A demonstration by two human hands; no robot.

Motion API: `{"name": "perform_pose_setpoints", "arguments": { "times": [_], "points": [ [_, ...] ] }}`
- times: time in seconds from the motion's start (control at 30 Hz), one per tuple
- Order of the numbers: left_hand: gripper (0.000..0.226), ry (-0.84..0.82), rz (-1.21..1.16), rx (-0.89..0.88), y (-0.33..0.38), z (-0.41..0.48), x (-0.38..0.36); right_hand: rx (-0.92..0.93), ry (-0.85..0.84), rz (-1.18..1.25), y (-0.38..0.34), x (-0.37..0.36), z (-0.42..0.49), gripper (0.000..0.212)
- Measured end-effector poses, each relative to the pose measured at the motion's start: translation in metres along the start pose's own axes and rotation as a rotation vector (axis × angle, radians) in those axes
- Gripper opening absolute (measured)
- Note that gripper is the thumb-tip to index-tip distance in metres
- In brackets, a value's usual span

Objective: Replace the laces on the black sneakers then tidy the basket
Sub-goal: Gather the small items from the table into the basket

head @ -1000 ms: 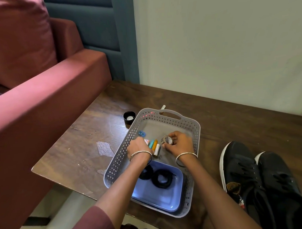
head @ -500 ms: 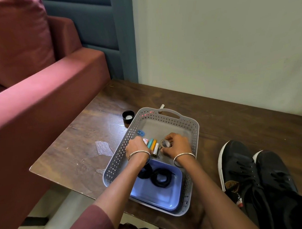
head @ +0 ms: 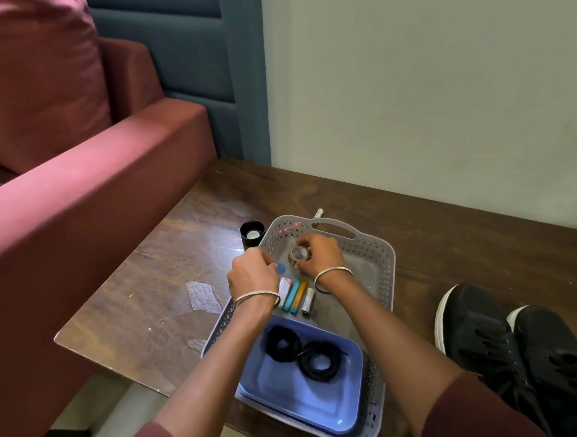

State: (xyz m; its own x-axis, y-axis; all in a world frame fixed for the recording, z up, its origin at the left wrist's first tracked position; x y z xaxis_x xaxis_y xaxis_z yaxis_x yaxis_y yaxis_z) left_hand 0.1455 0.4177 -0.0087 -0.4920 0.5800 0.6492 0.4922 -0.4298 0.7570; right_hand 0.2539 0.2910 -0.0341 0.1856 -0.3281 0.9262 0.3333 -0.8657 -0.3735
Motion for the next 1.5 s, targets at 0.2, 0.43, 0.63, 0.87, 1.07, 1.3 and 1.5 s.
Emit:
{"name": "perform_pose_setpoints", "arguments": {
  "times": [0.2,0.43,0.63,0.87,1.07,1.3,1.5],
  "points": [
    [0.004,0.022,-0.096,0.004,-0.007,0.007,0.008,0.075,-0.021,-0.088,-0.017,-0.009,0.019,0.037],
    [0.006,0.065,-0.161,0.007,-0.005,0.024,0.026,0.087,-0.005,-0.057,-0.022,-0.012,0.028,0.04],
    [0.003,0.085,-0.17,-0.054,-0.013,0.057,0.026,0.102,-0.015,0.012,-0.016,-0.015,0.029,0.051],
    [0.061,-0.21,0.108,-0.181,-0.02,0.106,-0.016,-0.058,0.119,0.226,0.021,0.007,0.018,0.034],
    [0.068,-0.256,0.201,-0.272,-0.013,0.127,-0.034,-0.082,0.167,0.33,0.036,0.003,0.005,0.021],
    [0.064,-0.046,-0.107,-0.26,-0.009,0.116,-0.002,-0.087,0.196,0.376,0.033,0.001,-0.005,0.017],
    [0.067,-0.062,-0.357,-0.367,0.033,0.065,0.03,-0.093,0.264,0.481,0.027,0.029,-0.02,0.016]
  ]
}}
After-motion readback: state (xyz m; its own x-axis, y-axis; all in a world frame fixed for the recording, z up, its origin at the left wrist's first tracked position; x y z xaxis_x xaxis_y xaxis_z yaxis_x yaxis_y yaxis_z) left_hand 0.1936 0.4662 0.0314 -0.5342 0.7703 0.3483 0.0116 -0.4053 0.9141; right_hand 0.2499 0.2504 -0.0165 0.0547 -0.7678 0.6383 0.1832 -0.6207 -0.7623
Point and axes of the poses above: each hand's wrist, its own z-axis towards the middle knuckle, its own x-axis out of the back of the hand, y = z × x, the point moved 7 cm from there along z, towards the middle knuckle, and after that the axes turned 14 degrees about -z, right-handed, at the moved point
